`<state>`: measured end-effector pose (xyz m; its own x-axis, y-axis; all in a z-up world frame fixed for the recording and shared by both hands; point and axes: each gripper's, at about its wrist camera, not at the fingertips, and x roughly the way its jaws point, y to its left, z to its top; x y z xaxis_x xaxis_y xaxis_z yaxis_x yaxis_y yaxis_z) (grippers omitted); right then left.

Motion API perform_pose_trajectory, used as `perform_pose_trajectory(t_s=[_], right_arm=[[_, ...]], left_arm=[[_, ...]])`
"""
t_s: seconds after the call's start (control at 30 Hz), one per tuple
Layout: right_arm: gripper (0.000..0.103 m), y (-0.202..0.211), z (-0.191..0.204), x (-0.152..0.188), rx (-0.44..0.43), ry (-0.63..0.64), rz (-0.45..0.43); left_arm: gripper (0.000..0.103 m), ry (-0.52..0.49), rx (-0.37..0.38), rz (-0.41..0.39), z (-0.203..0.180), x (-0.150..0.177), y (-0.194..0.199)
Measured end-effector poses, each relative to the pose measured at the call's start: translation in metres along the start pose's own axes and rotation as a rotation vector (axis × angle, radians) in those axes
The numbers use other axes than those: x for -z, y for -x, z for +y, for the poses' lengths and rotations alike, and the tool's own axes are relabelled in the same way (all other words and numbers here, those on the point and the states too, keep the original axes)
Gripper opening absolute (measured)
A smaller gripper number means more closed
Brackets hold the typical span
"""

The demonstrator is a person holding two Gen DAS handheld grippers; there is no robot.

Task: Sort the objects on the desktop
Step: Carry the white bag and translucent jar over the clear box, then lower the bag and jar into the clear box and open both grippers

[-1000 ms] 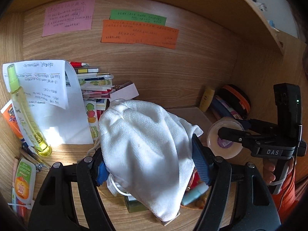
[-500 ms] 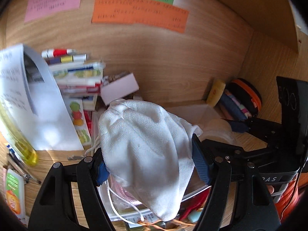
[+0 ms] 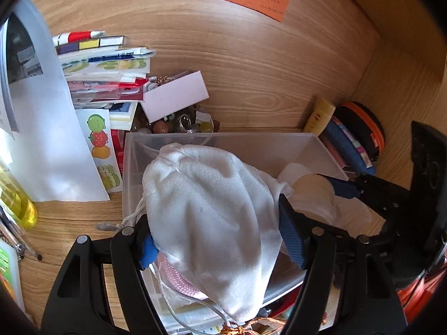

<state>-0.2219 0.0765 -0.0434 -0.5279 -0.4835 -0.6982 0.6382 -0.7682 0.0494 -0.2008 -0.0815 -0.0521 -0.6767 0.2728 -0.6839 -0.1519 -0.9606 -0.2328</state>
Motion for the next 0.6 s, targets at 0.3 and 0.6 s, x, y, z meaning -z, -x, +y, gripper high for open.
perform_pose_trajectory(t_s=[0.3,0.6], right_arm=[[0.063,-0.003,0.015,0.006,0.061,0.09,-0.007],[0.066,-0.002,0.014,0.005,0.052,0.086,-0.015]], left_arm=[[0.072,-0.067,-0.074,0.002,-0.009,0.006,-0.004],[0.074,-0.074,-0.102,0.004,-0.013,0.01,-0.003]])
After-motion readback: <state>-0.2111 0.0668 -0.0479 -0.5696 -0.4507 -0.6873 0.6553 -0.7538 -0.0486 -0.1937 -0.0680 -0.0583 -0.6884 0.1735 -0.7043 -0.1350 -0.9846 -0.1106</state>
